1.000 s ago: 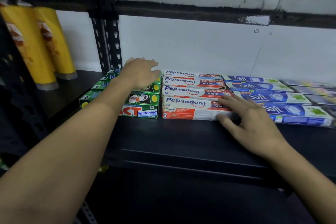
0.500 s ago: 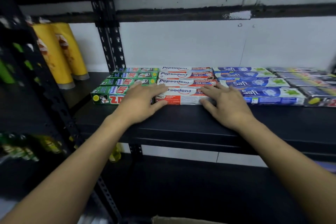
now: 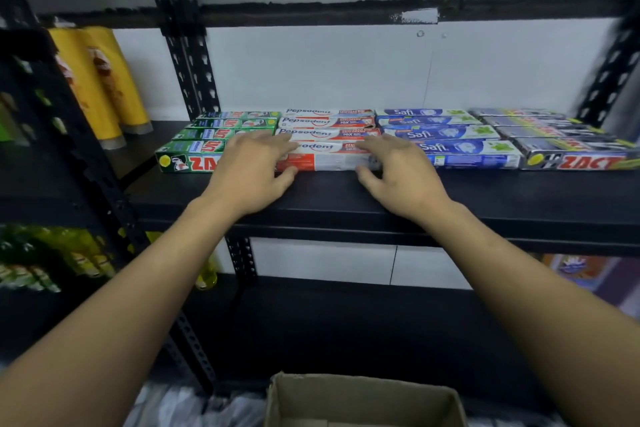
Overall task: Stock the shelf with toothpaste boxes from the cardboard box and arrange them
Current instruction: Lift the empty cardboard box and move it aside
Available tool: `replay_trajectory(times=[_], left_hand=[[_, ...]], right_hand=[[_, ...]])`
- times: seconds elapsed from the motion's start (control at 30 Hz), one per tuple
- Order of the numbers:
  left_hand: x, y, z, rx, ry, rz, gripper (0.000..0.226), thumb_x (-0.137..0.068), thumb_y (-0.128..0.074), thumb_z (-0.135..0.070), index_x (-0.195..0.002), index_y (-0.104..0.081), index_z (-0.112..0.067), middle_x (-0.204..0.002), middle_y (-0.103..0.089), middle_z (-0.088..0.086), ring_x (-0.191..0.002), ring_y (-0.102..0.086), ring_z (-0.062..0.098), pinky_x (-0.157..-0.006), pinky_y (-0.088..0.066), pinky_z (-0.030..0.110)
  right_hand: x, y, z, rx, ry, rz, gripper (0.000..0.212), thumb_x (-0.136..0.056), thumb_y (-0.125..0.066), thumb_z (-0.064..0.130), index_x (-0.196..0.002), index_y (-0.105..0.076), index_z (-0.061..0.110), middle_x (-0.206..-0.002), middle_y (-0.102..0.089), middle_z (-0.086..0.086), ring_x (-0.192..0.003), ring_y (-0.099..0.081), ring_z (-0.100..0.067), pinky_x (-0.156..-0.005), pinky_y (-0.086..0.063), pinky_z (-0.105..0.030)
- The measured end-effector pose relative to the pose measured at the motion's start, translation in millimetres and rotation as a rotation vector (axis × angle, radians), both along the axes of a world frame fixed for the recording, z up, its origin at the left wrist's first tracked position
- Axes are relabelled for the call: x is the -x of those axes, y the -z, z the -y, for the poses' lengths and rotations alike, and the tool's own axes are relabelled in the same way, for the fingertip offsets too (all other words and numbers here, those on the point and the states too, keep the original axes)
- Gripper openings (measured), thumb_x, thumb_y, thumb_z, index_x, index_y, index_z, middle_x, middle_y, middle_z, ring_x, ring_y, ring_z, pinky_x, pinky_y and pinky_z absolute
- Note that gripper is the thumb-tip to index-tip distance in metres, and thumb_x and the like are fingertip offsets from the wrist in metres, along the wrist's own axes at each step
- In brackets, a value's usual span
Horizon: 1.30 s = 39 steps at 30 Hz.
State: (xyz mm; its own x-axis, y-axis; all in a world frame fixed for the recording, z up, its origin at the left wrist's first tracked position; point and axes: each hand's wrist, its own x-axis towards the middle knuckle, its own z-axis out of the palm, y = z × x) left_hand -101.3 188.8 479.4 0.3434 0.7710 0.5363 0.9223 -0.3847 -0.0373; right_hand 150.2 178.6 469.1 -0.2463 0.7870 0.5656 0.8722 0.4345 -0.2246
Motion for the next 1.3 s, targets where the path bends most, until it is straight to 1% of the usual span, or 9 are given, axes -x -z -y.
replay_trajectory(times=[0.17, 0.43, 0.53, 0.7, 0.77, 0.83, 0.97, 1.1, 1.3], left_hand=[[-18, 4, 54, -0.073, 0.11, 0.076, 0.047, -0.089, -0.051, -0.045, -0.13, -0.061, -0.025, -0.122, -0.067, 0.0, -0.115, -0.057, 0.025, -0.099, -0.042, 0.046], [-30, 97, 121, -0.137, 0.228, 0.067, 0.03, -0.092, -0.054, -0.033, -0.114, -0.069, -0.019, -0.093, -0.068, -0.007, -0.087, -0.06, 0.02, -0.076, -0.045, 0.038], [-25, 160, 120, 0.034, 0.209, 0.003, 0.035, -0.091, -0.051, -0.034, -0.117, -0.068, -0.017, -0.097, -0.069, -0.003, -0.089, -0.063, 0.023, -0.077, -0.048, 0.038], [0, 295, 118, 0.577, 0.003, -0.04, 0.053, -0.092, -0.054, -0.042, -0.139, -0.051, -0.018, -0.126, -0.059, 0.005, -0.108, -0.06, 0.028, -0.082, -0.051, 0.04], [9, 342, 132, 0.787, -0.099, -0.013, 0.063, -0.091, -0.061, -0.037, -0.147, -0.04, -0.018, -0.136, -0.051, 0.008, -0.116, -0.055, 0.031, -0.089, -0.049, 0.041], [16, 380, 151, 0.912, -0.168, 0.078, 0.075, -0.088, -0.066, -0.032, -0.153, -0.032, -0.016, -0.139, -0.047, 0.015, -0.119, -0.053, 0.037, -0.093, -0.047, 0.039], [25, 427, 196, 1.014, -0.395, 0.315, 0.088, -0.082, -0.074, -0.024, -0.155, -0.026, -0.014, -0.149, -0.034, 0.019, -0.129, -0.044, 0.039, -0.102, -0.041, 0.04], [29, 444, 225, 1.116, -0.491, 0.562, 0.086, -0.068, -0.058, -0.036, -0.149, -0.038, -0.017, -0.133, -0.059, 0.019, -0.117, -0.057, 0.04, -0.09, -0.048, 0.04], [29, 447, 228, 1.163, -0.452, 0.451, 0.086, -0.076, -0.055, -0.038, -0.156, -0.022, -0.031, -0.132, -0.062, 0.011, -0.115, -0.059, 0.037, -0.077, -0.036, 0.026]], right_hand=[[0, 1, 62, -0.033, -0.04, -0.095, 0.051, -0.089, -0.056, 0.04, -0.138, -0.053, 0.025, -0.135, -0.06, -0.001, -0.125, -0.055, -0.023, -0.1, -0.047, -0.039], [-22, 96, 131, -0.006, -0.049, -0.086, 0.036, -0.091, -0.058, 0.032, -0.126, -0.063, 0.022, -0.116, -0.069, 0.007, -0.107, -0.062, -0.018, -0.089, -0.051, -0.036], [-40, 162, 131, 0.199, 0.018, -0.052, 0.039, -0.092, -0.059, 0.031, -0.13, -0.06, 0.023, -0.117, -0.069, 0.004, -0.109, -0.06, -0.019, -0.085, -0.048, -0.032], [-83, 278, 138, 0.644, 0.139, 0.045, 0.054, -0.093, -0.059, 0.032, -0.145, -0.045, 0.022, -0.136, -0.059, -0.003, -0.12, -0.055, -0.024, -0.087, -0.049, -0.034], [-101, 315, 149, 0.81, 0.204, 0.024, 0.063, -0.092, -0.061, 0.03, -0.149, -0.036, 0.022, -0.133, -0.059, -0.009, -0.113, -0.058, -0.029, -0.076, -0.048, -0.032], [-116, 347, 164, 0.899, 0.265, -0.02, 0.072, -0.09, -0.063, 0.031, -0.153, -0.028, 0.02, -0.137, -0.055, -0.013, -0.115, -0.056, -0.034, -0.08, -0.051, -0.036], [-136, 395, 195, 0.985, 0.358, -0.145, 0.072, -0.094, -0.058, 0.018, -0.155, -0.019, 0.011, -0.135, -0.054, -0.019, -0.11, -0.057, -0.041, -0.081, -0.046, -0.037], [-159, 421, 220, 1.191, 0.412, -0.189, 0.073, -0.097, -0.055, 0.02, -0.156, -0.012, 0.018, -0.133, -0.056, -0.02, -0.108, -0.059, -0.041, -0.084, -0.048, -0.042], [-162, 432, 230, 1.196, 0.381, -0.122, 0.079, -0.094, -0.053, 0.017, -0.155, -0.005, 0.031, -0.104, -0.065, -0.017, -0.074, -0.056, -0.032, -0.064, -0.041, -0.035]])
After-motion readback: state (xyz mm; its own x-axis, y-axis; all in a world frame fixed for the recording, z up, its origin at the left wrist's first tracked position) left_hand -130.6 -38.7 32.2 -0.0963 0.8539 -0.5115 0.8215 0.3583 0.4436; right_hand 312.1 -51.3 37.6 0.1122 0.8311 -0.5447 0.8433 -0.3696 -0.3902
